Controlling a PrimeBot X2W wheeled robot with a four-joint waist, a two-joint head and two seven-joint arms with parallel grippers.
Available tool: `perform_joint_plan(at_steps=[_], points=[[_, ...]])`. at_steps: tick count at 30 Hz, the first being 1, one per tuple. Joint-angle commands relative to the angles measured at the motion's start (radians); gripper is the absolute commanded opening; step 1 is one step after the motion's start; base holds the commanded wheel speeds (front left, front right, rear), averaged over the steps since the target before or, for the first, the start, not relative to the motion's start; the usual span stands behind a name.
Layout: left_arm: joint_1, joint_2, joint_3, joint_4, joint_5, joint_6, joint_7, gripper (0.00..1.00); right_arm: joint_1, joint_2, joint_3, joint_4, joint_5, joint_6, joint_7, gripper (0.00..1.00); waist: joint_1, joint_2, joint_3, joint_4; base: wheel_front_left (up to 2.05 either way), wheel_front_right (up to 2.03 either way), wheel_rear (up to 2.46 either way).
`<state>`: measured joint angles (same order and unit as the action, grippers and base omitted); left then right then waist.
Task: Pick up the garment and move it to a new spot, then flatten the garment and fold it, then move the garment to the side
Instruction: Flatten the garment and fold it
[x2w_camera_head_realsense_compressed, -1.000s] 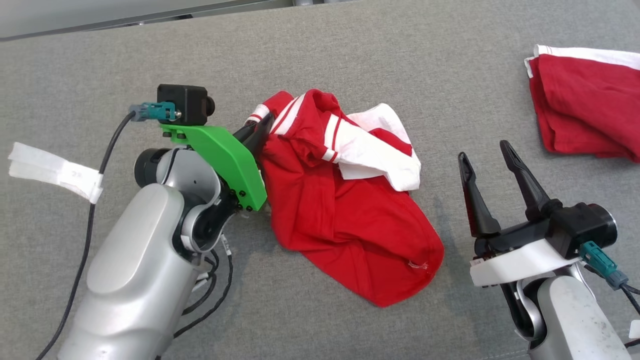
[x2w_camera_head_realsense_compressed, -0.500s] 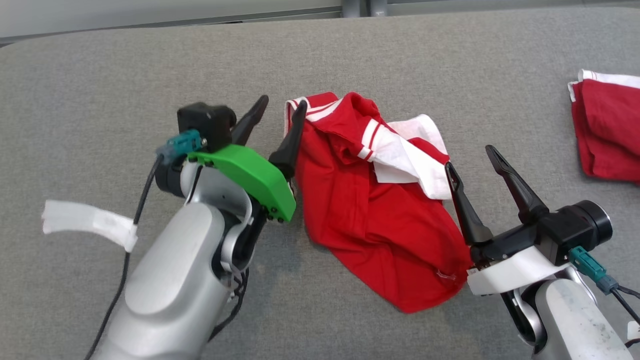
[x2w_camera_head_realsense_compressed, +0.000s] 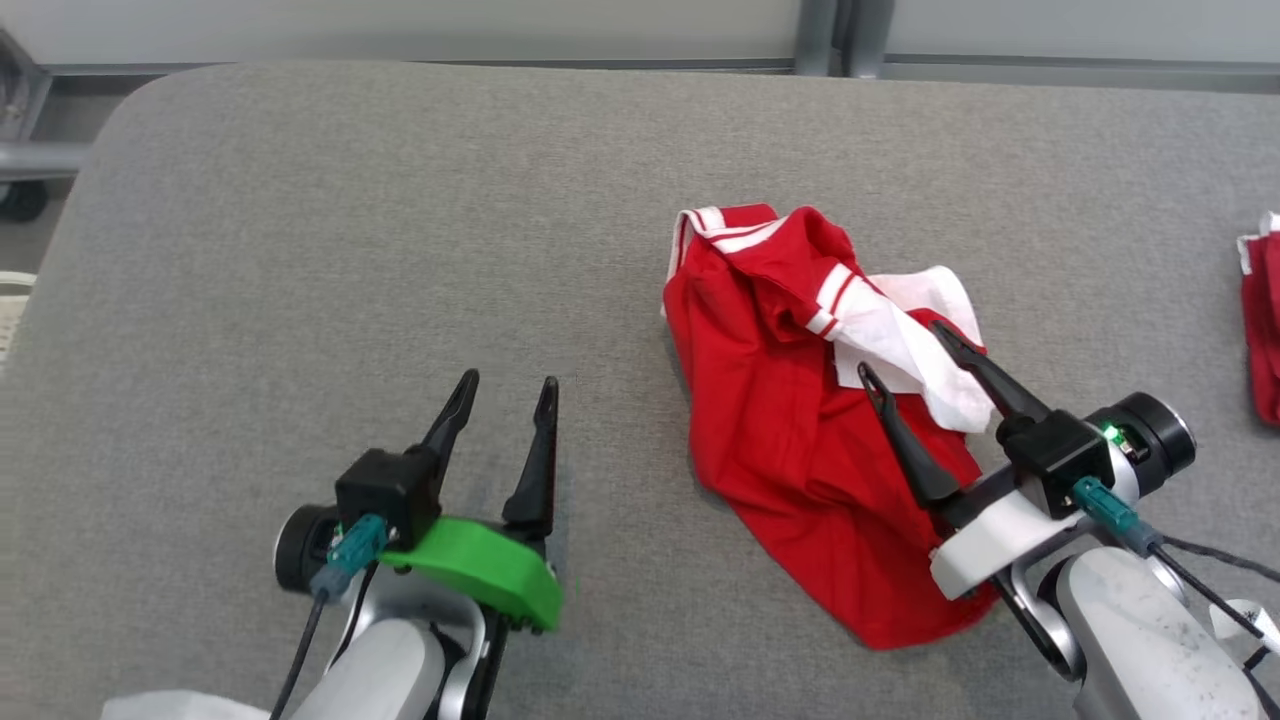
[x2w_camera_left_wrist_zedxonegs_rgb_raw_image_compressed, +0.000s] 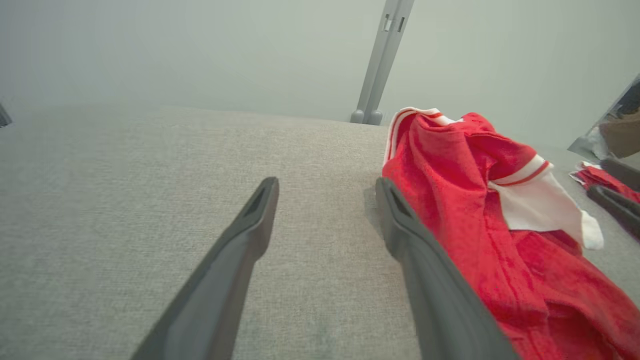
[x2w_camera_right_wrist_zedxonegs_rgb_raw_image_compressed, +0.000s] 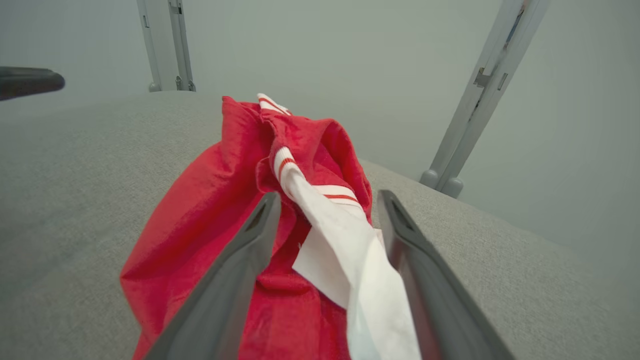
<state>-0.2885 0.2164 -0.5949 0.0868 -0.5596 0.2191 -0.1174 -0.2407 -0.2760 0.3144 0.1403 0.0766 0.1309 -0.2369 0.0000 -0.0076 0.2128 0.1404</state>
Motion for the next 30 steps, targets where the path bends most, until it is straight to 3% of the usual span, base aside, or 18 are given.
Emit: perform_joint_plan(at_steps=[1,5,10,11,12,15,17,21,22,26,30], points=[[0.022,0.018,0.003,0.006,0.015,0.009,-0.019,1.00,-0.011,-0.006,-0.005,0.012,0.004,0.000,0.011,1.00,0.0000,0.0076,-0.019,0.053,0.00,0.00,0.00],[0.081,0.040,0.010,0.034,0.028,0.017,-0.079,1.00,-0.045,-0.032,-0.009,0.047,-0.002,0.000,0.075,1.00,0.0000,0.0076,-0.030,0.110,0.00,0.00,0.00],[0.131,0.020,0.024,0.068,0.004,0.007,-0.119,1.00,-0.106,-0.090,0.018,0.096,0.025,0.000,0.189,1.00,0.0000,0.0076,-0.041,0.176,0.00,0.00,0.00],[0.137,0.010,0.025,0.073,-0.004,0.003,-0.123,1.00,-0.119,-0.100,0.029,0.104,0.037,0.000,0.211,0.64,0.0000,0.0076,-0.043,0.184,0.00,0.00,0.00],[0.142,0.003,0.024,0.080,-0.006,0.001,-0.126,1.00,-0.136,-0.110,0.041,0.107,0.055,0.000,0.236,0.01,0.0000,0.0076,-0.046,0.191,0.00,0.00,0.00],[0.149,-0.017,0.023,0.099,-0.012,-0.011,-0.135,1.00,-0.187,-0.142,0.078,0.090,0.160,0.000,0.333,0.00,0.0000,0.0076,-0.057,0.209,0.00,0.00,0.00],[0.155,-0.030,0.022,0.111,-0.012,-0.017,-0.141,1.00,-0.214,-0.138,0.092,0.061,0.295,0.000,0.425,0.00,0.0000,0.0076,-0.066,0.217,0.00,0.00,0.00],[0.157,-0.049,0.025,0.133,-0.009,-0.031,-0.144,1.00,-0.277,-0.124,0.033,-0.018,0.589,0.000,0.684,0.00,0.0000,0.0076,-0.087,0.227,0.00,0.00,0.00],[0.157,-0.049,0.025,0.133,-0.009,-0.031,-0.144,1.00,-0.277,-0.124,0.033,-0.018,0.589,0.000,0.684,0.00,0.0000,0.0076,-0.087,0.227,0.00,0.00,0.00],[0.158,-0.060,0.032,0.155,0.002,-0.043,-0.148,1.00,-0.339,-0.028,-0.104,-0.067,0.758,0.000,0.924,0.00,0.0000,0.0076,-0.114,0.234,0.00,0.00,0.00],[0.169,-0.070,0.038,0.171,0.017,-0.047,-0.148,1.00,-0.417,0.138,-0.259,-0.079,0.754,0.000,1.091,0.00,0.0000,0.0076,-0.141,0.241,0.00,0.00,0.00]])
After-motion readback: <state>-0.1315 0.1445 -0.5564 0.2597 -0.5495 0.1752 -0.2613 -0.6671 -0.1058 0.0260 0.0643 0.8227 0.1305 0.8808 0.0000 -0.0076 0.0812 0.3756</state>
